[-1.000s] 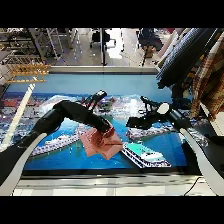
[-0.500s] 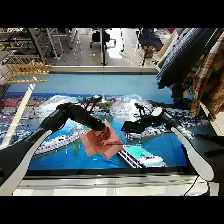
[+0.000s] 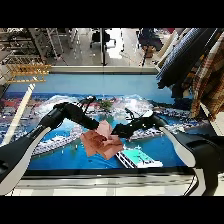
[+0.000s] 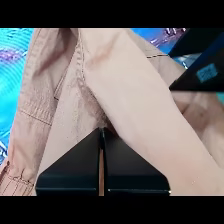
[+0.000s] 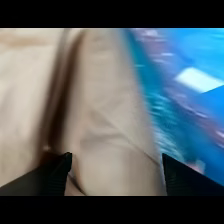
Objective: Fold the clothes and pants, and hang the long-sleeved shirts on hangers.
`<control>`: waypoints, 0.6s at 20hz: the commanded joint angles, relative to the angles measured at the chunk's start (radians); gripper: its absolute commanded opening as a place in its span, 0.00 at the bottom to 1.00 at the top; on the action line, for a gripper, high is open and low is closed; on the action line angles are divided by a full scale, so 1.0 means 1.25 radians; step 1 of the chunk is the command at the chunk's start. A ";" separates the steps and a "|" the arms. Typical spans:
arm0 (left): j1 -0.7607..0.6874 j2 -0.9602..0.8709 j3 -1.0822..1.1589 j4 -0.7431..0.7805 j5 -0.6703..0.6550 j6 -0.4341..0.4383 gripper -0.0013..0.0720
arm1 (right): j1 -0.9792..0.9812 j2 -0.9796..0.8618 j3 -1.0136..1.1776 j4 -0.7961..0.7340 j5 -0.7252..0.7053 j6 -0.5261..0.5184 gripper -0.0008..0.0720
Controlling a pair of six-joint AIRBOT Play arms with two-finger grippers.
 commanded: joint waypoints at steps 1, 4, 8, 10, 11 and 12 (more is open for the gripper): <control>0.002 -0.007 0.000 -0.001 0.001 -0.002 0.03 | 0.060 -0.066 0.075 0.008 0.026 0.015 0.76; 0.002 -0.005 0.000 -0.001 0.016 -0.002 0.03 | 0.092 -0.074 0.129 0.007 0.045 0.013 0.04; 0.002 0.031 0.000 0.008 0.133 -0.002 0.03 | 0.056 -0.005 0.165 -0.002 0.092 0.021 0.04; 0.003 0.071 0.000 0.038 0.195 -0.002 0.03 | 0.009 0.081 0.165 -0.041 0.098 0.056 0.04; 0.003 0.096 0.000 0.058 0.219 -0.002 0.03 | -0.023 0.128 0.166 -0.059 0.101 0.078 0.04; 0.005 0.119 0.000 0.072 0.238 -0.002 0.03 | -0.068 0.180 0.165 -0.071 0.105 0.101 0.04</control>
